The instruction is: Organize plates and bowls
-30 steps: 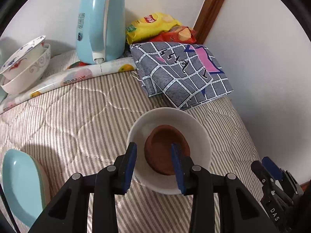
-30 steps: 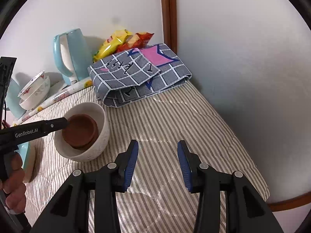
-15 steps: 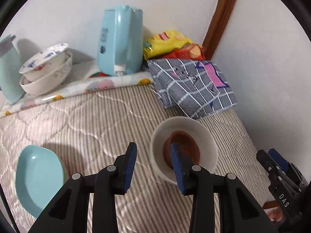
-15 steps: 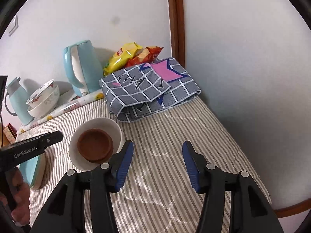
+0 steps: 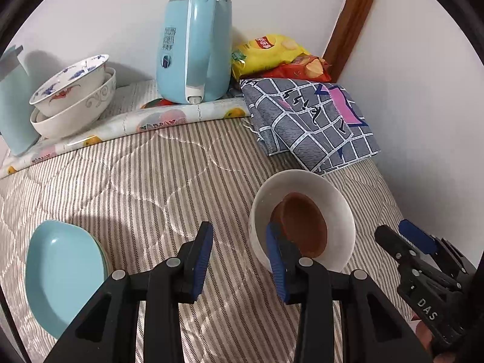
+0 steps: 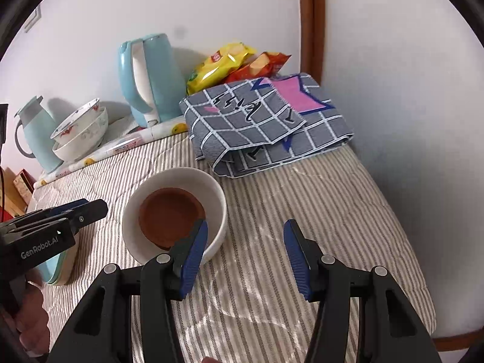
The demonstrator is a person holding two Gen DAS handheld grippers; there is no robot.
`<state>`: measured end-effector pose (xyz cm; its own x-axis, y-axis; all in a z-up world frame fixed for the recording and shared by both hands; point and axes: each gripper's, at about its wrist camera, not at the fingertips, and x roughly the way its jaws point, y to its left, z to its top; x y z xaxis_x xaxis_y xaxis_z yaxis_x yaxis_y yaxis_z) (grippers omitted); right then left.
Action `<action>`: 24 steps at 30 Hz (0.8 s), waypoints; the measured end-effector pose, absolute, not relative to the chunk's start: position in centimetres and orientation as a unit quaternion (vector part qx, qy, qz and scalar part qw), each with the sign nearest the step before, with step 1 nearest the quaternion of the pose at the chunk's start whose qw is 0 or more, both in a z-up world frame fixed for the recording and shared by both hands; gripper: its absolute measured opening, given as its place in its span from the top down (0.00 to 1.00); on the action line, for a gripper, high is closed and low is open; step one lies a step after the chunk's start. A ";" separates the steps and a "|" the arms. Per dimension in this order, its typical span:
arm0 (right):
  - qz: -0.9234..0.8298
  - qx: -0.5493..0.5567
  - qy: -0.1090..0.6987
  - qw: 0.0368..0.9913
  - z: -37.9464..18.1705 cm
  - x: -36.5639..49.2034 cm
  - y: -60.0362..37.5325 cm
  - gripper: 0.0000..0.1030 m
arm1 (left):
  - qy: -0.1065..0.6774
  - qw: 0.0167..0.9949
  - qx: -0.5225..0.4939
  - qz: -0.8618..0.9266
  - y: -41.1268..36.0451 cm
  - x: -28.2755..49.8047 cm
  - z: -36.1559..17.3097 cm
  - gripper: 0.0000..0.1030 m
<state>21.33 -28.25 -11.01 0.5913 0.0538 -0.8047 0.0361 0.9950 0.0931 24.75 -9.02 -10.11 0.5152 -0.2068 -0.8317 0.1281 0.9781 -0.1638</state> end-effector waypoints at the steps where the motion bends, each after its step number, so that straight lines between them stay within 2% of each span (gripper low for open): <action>1: 0.007 0.048 0.453 0.890 -11.1 21.5 -28.1 0.49 | 0.485 0.869 -0.039 -0.094 -9.1 25.0 -10.3 0.67; 17: 0.026 0.030 0.483 0.875 -13.6 25.5 -27.0 0.50 | 0.514 0.851 -0.049 -0.091 -9.7 27.5 -12.8 0.67; 24: 0.025 0.027 0.499 0.866 -15.0 26.7 -26.6 0.59 | 0.524 0.845 -0.053 -0.094 -9.7 28.3 -14.0 0.67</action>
<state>26.73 -26.61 -14.96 0.5010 0.0709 -0.8625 -0.0170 0.9973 0.0721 28.30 -9.74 -14.03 0.4330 -0.2148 -0.8754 0.1033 0.9766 -0.1885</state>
